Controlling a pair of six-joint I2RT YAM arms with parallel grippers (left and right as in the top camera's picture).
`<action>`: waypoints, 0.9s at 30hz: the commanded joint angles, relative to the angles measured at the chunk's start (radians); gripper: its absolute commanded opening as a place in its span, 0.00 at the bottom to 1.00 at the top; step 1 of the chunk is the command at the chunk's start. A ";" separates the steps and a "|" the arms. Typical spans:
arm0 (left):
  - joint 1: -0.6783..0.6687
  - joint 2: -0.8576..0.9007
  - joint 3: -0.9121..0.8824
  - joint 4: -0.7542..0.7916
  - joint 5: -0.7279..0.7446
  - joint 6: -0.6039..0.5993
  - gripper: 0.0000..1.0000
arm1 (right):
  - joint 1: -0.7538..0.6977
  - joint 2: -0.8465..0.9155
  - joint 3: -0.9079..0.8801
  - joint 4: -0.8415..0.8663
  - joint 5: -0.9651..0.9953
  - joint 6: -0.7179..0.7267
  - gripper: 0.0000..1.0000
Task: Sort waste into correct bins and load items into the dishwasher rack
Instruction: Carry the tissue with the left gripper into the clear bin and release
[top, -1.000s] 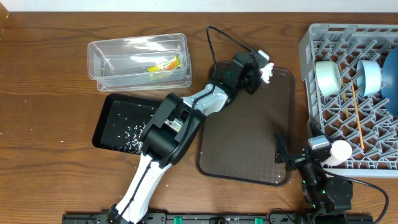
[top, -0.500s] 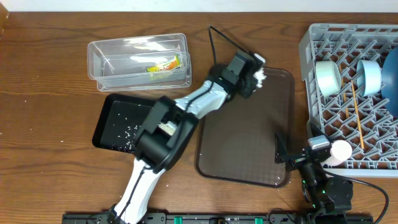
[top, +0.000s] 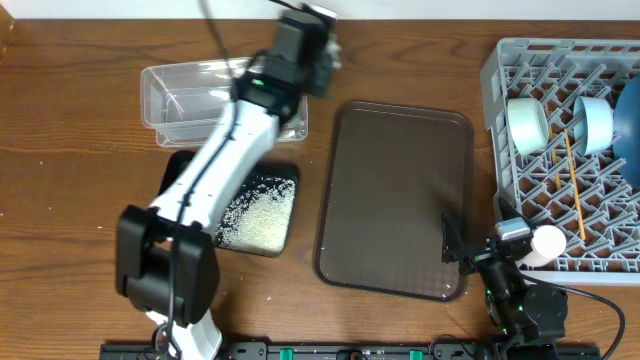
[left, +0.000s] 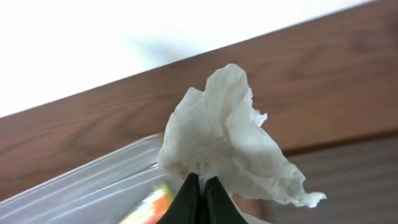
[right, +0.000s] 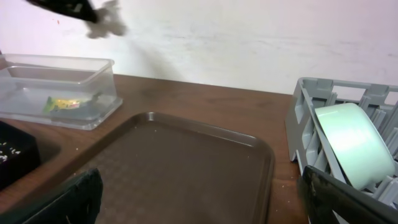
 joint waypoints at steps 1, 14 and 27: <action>0.077 0.022 0.004 -0.045 -0.049 0.002 0.15 | -0.007 -0.007 -0.005 0.000 -0.008 0.013 0.99; 0.150 -0.154 0.004 -0.313 -0.110 -0.017 0.84 | -0.007 -0.007 -0.005 0.000 -0.008 0.013 0.99; -0.099 -0.667 0.004 -0.663 -0.110 -0.016 0.90 | -0.007 -0.007 -0.005 0.000 -0.008 0.013 0.99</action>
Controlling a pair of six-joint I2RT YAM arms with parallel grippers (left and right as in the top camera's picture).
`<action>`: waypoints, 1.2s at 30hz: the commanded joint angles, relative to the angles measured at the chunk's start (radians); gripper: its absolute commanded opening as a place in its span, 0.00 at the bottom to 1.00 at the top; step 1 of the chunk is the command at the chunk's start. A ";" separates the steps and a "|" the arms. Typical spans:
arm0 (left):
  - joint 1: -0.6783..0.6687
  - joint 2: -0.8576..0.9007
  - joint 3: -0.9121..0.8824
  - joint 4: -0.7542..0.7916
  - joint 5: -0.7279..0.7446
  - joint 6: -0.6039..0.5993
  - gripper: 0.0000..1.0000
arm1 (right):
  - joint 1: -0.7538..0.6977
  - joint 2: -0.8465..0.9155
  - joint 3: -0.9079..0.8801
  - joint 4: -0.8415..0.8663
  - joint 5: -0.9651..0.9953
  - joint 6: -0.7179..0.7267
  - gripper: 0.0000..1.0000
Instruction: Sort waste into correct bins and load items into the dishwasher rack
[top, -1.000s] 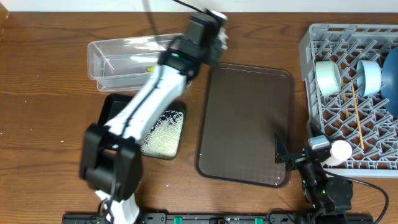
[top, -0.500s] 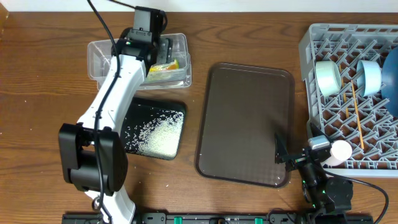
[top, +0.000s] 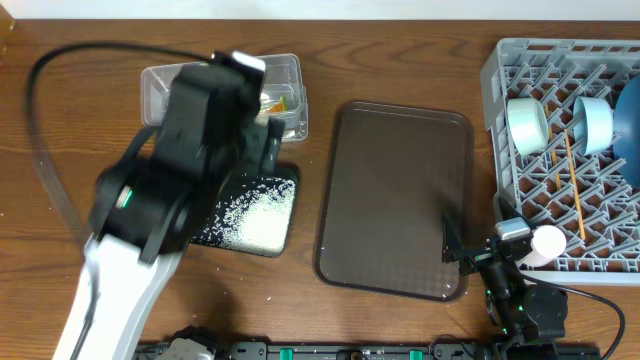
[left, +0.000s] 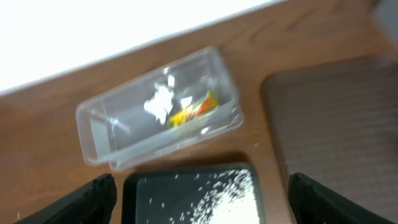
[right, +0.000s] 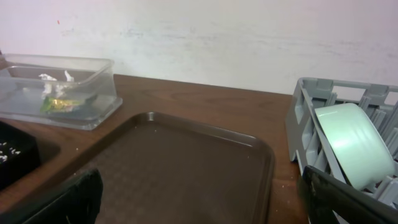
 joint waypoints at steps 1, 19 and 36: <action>-0.035 -0.056 0.006 -0.016 -0.006 -0.008 0.89 | -0.007 -0.007 -0.005 0.000 -0.008 0.013 0.99; 0.117 -0.310 -0.154 0.123 0.021 0.042 0.89 | -0.007 -0.007 -0.005 0.000 -0.008 0.013 0.99; 0.256 -0.826 -0.965 0.741 0.077 -0.072 0.90 | -0.007 -0.007 -0.004 0.000 -0.008 0.013 0.99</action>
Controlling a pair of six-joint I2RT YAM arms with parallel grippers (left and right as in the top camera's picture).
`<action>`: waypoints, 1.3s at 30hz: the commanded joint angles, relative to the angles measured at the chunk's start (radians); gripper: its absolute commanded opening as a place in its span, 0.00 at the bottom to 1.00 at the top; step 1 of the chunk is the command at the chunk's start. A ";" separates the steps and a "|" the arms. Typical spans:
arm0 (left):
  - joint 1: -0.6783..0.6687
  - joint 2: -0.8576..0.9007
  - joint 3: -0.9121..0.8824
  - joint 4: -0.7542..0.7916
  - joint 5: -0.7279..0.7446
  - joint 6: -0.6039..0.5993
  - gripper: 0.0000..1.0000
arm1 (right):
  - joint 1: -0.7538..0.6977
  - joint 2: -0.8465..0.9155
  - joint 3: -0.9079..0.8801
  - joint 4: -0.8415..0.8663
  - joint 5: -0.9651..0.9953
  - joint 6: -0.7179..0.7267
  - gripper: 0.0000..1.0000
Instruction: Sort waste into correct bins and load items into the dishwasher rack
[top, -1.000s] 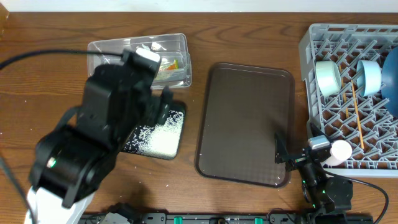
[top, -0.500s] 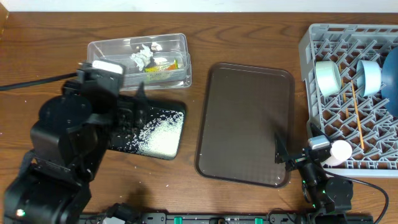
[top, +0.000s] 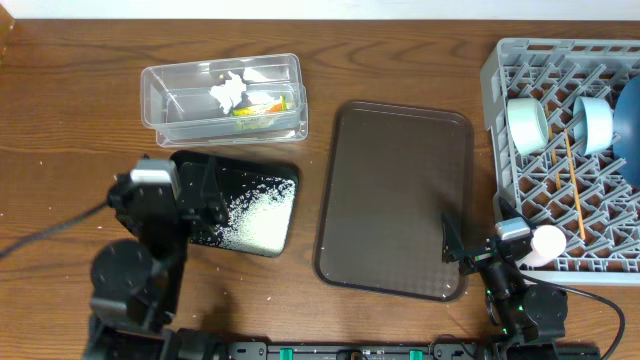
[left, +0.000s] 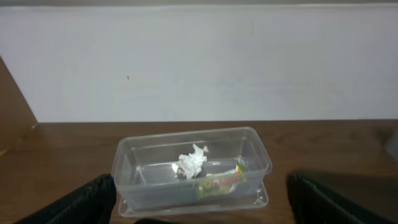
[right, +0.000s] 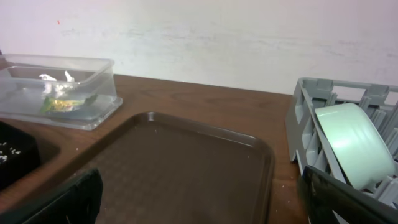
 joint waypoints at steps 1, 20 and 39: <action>0.006 -0.101 -0.110 0.055 0.005 -0.017 0.90 | -0.007 -0.006 -0.005 0.000 -0.008 0.013 0.99; 0.105 -0.466 -0.522 0.211 0.002 -0.017 0.90 | -0.007 -0.006 -0.005 0.000 -0.008 0.013 0.99; 0.101 -0.463 -0.702 0.242 0.010 -0.017 0.90 | -0.007 -0.006 -0.005 0.000 -0.008 0.013 0.99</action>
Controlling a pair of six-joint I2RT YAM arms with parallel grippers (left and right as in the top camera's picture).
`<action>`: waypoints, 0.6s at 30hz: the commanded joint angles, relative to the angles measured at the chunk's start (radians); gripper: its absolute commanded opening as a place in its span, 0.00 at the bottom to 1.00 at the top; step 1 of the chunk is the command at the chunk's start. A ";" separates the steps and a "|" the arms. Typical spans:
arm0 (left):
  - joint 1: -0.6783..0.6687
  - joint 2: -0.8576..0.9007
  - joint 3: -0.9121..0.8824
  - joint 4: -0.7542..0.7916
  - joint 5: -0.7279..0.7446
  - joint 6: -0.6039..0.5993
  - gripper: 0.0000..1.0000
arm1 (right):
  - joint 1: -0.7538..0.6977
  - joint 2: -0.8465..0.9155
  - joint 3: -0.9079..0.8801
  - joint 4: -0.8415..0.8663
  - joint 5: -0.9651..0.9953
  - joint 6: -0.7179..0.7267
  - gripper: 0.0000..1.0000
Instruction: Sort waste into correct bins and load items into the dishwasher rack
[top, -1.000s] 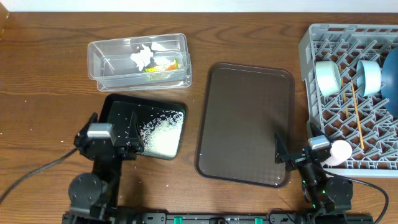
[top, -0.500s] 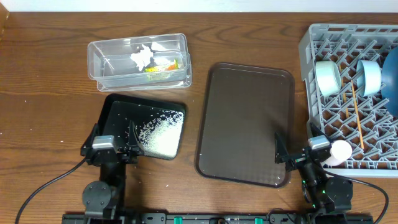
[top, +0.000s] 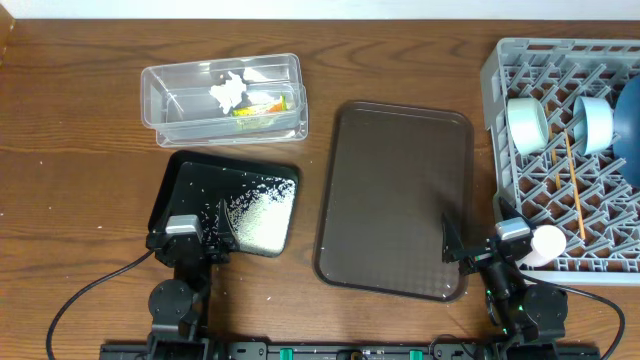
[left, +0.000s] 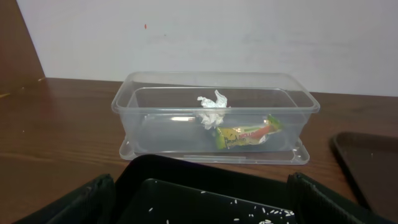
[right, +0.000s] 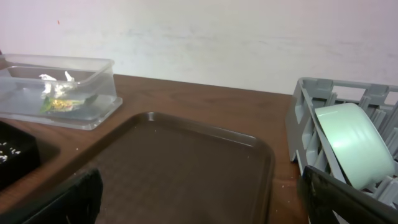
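The clear plastic bin (top: 222, 100) at the back left holds a crumpled white tissue (left: 213, 103) and a yellow-orange wrapper (left: 244, 134). In front of it the black bin (top: 228, 203) holds scattered white rice. The brown tray (top: 396, 196) in the middle lies bare. At the right the grey dishwasher rack (top: 563, 150) carries pale green cups, chopsticks and a blue dish. My left gripper (left: 199, 202) rests open at the black bin's near edge, nothing between its fingers. My right gripper (right: 199, 199) is open low at the tray's front right corner, holding nothing.
Stray rice grains dot the wooden table (top: 70, 190) round the black bin. A white wall runs behind the table's far edge. A pale green cup (right: 354, 143) stands in the rack right beside my right gripper.
My left arm has drawn further back toward the table's front edge and sits lower, its gripper still open at the black bin. The right arm has not moved.
My left gripper was shut on a crumpled white tissue held above the clear bin. Then it was open and the tissue lay in that bin beside the wrapper. After that the arm stood pulled back near the black bin, and now it is folded low at the front edge.
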 joint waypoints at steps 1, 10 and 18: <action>0.002 -0.007 -0.005 -0.055 -0.001 -0.001 0.90 | -0.007 -0.007 -0.005 0.000 -0.008 0.013 0.99; 0.002 -0.004 -0.005 -0.070 -0.001 -0.001 0.90 | -0.007 -0.007 -0.005 0.000 -0.008 0.013 0.99; 0.002 -0.004 -0.005 -0.070 -0.001 -0.002 0.90 | -0.007 -0.007 -0.004 0.000 -0.008 0.013 0.99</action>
